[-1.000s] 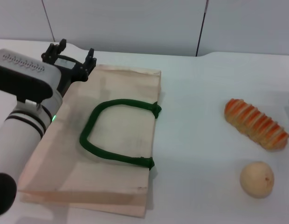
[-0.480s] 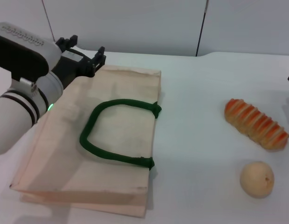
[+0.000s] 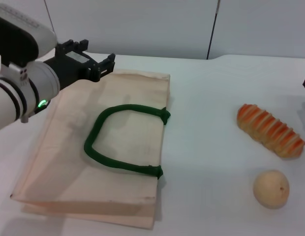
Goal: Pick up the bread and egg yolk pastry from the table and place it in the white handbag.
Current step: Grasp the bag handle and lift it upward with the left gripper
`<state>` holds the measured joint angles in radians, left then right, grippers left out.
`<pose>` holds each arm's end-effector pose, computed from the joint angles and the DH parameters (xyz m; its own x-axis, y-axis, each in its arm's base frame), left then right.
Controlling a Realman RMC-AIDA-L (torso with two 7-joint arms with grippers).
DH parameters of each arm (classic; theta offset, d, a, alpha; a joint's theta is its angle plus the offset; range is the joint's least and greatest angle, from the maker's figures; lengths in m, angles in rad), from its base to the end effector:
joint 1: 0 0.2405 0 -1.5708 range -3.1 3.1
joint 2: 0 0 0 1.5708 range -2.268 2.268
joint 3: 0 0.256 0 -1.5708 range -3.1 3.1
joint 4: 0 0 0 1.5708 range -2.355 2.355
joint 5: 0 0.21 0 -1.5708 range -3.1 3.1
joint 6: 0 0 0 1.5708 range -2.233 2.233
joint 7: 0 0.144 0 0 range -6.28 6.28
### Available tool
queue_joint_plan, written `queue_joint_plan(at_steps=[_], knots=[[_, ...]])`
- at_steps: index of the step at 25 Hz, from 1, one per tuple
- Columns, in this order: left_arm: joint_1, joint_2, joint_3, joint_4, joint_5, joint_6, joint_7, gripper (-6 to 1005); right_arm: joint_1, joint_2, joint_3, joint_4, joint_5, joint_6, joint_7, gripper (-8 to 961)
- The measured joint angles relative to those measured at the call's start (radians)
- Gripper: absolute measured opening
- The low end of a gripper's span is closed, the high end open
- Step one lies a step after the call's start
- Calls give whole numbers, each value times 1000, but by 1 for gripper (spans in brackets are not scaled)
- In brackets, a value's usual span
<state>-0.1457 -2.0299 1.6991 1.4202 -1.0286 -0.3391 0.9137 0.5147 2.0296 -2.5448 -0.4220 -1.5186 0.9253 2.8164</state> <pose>-0.2100 0.3645 0.0180 0.8625 0.2325 0.4495 0.5055 -0.4379 -0.7435 0.3219 0.3661 -0.0220 0.7156 -0.1224 -0.6877 -0.6786 0.1116 -0.7260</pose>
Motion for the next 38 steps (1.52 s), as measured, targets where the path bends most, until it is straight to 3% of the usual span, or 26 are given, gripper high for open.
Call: queue_joint_plan(at_steps=[6, 10, 18, 27, 38], knots=[[-54, 2, -85, 47, 245, -204, -254, 696, 2, 0, 0, 3, 0, -14, 0, 879], [-110, 2, -133, 64, 332, -367, -334, 689, 2, 0, 0, 3, 0, -16, 0, 880], [-208, 5, -193, 46, 355, -605, -340, 674, 16, 0, 0, 5, 0, -42, 0, 880], [-328, 6, -283, -90, 387, -768, -359, 657, 18, 0, 0, 9, 0, -42, 0, 880], [-403, 4, -324, -122, 460, -867, -358, 636, 23, 0, 0, 6, 1, -42, 0, 879]])
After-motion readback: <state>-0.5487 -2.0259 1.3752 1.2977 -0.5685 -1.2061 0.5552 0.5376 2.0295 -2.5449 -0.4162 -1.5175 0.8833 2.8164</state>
